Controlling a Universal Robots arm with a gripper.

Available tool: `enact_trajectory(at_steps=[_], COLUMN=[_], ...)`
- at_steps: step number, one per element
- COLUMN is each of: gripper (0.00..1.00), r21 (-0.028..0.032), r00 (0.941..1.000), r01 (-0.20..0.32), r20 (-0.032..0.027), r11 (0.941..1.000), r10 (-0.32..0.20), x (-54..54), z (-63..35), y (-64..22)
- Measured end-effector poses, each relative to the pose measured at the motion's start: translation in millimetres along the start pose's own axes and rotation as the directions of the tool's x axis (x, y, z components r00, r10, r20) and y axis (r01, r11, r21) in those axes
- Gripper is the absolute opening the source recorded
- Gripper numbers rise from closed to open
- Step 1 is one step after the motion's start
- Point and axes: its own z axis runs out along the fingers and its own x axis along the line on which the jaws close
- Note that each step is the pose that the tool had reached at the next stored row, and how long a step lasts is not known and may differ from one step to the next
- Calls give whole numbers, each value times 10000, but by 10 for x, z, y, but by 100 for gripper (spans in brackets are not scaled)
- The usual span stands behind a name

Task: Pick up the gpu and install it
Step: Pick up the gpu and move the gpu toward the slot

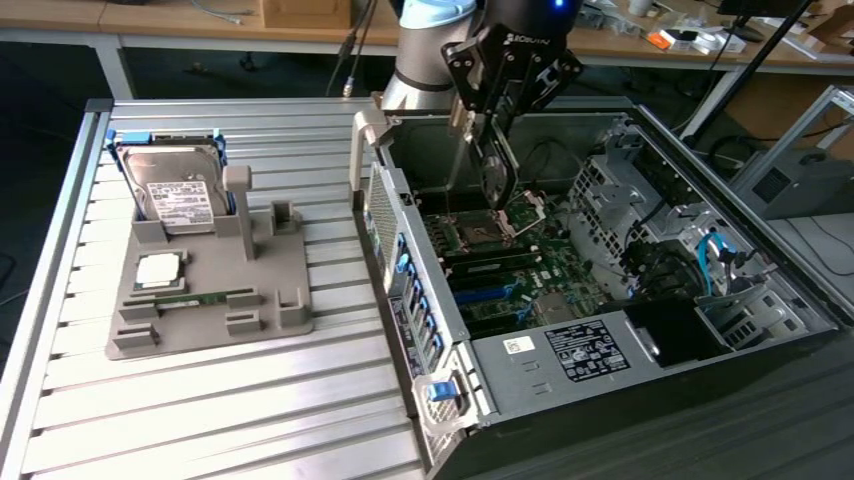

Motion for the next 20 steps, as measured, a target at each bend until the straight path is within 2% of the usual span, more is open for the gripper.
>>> enact_trajectory(at_steps=[20], gripper=[27], r21=[1], r00=[10000], r01=[0], r20=[0], r11=[10000], r10=[0], x=[-71], z=[43], y=[4])
